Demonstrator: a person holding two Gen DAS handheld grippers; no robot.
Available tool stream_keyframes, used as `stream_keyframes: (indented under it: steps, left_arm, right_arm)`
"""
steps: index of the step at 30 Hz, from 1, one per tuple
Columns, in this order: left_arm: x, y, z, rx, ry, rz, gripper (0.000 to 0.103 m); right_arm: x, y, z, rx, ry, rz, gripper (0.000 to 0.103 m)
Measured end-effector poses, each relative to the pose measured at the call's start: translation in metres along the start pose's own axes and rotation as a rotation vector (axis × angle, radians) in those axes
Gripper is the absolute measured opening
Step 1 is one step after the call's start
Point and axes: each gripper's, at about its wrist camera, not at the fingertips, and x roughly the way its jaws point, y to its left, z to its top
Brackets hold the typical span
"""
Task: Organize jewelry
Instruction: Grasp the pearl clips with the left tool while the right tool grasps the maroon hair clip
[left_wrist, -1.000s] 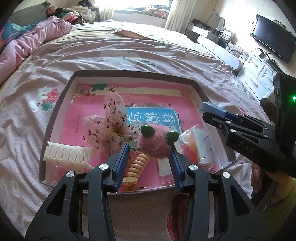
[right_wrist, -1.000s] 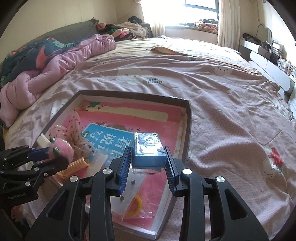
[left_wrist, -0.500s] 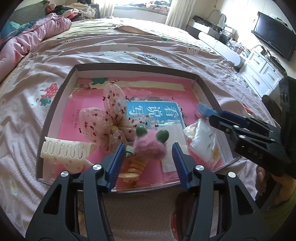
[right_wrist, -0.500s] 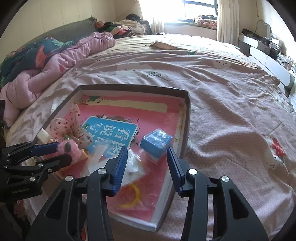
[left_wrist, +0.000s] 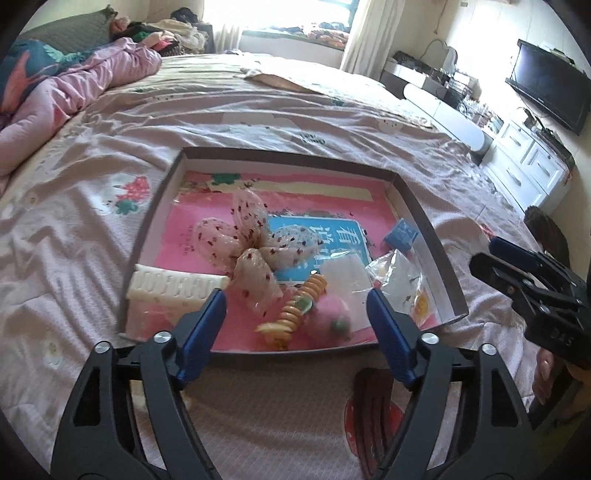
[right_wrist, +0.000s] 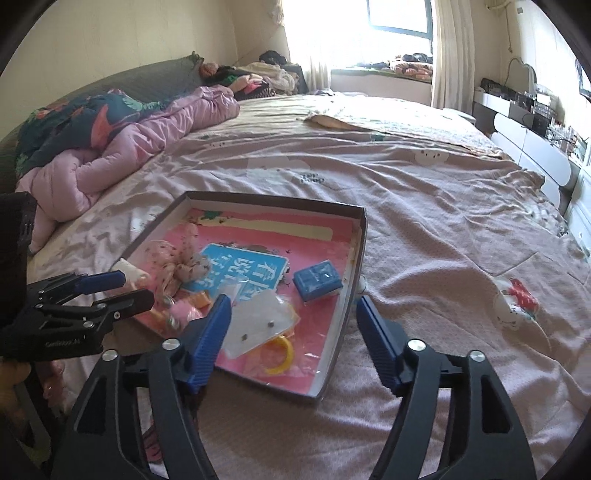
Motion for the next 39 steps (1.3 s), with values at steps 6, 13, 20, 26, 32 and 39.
stream_keyframes:
  steps: [6,13,20,26,32,39]
  left_arm:
    - [-0.018,0.012,-0.007,-0.020,-0.026,0.033,0.080]
    - [-0.034,0.030,-0.021,-0.037,-0.035,0.085,0.085]
    - [-0.043,0.046,-0.036,-0.055,-0.020,0.119,0.085]
    - [-0.050,0.065,-0.043,-0.088,-0.006,0.137,0.085]
    - [-0.046,0.080,-0.050,-0.109,0.033,0.163,0.085]
    - [-0.036,0.093,-0.055,-0.123,0.072,0.179,0.085]
  right_arm:
    - [-0.018,0.015,-0.008,-0.016,-0.018,0.022,0.075]
    - [-0.022,0.034,-0.022,-0.037,-0.001,0.059,0.077]
    - [-0.015,0.056,-0.039,-0.072,0.039,0.097,0.077]
    - [-0.007,0.069,-0.053,-0.088,0.074,0.116,0.077]
    - [0.009,0.079,-0.067,-0.087,0.127,0.123,0.077]
    - [0.033,0.092,-0.079,-0.094,0.183,0.123,0.077]
